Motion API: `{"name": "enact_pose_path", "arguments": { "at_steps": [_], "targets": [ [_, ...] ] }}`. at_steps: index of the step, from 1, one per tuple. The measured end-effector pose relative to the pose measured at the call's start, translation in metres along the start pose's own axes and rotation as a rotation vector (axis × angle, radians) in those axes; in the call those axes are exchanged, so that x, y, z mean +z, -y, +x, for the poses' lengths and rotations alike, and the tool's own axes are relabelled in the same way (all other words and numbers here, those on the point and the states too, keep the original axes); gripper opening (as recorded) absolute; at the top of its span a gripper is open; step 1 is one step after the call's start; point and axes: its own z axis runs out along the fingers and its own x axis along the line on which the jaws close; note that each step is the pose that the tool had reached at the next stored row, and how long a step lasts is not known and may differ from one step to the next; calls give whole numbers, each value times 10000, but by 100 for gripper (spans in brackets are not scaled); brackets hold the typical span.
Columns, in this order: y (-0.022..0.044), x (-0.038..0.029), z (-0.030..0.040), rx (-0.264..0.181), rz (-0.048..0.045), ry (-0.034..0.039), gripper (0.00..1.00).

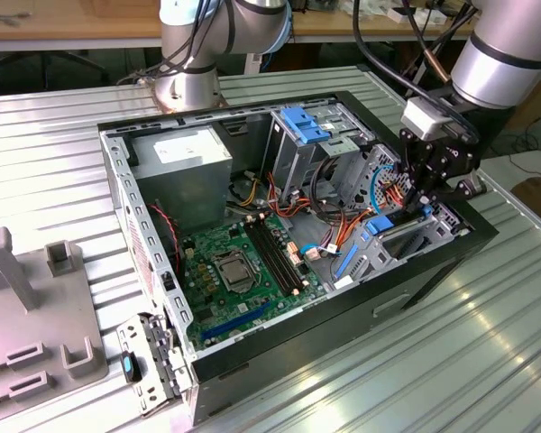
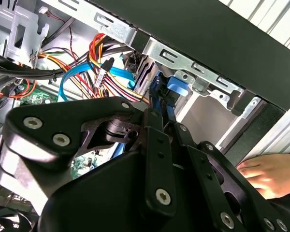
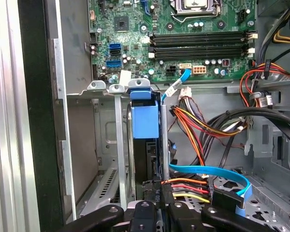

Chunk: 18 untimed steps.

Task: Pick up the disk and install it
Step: 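Insert the first disk wire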

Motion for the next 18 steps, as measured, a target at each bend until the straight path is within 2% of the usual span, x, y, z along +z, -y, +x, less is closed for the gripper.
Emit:
{"name": "enact_pose_path", "arguments": {
  "at_steps": [7,8,14,16,17,18],
  "targets": [
    [-1,13,-1,2,-4,19,18],
    [0,6,0,2,-4,16,24],
    [10,-118,3,1,-4,8,24],
    [10,-128,3,1,-4,11,24],
    [10,-129,3,1,-4,13,23],
    [11,-131,4,1,-4,10,16]
  ]
}}
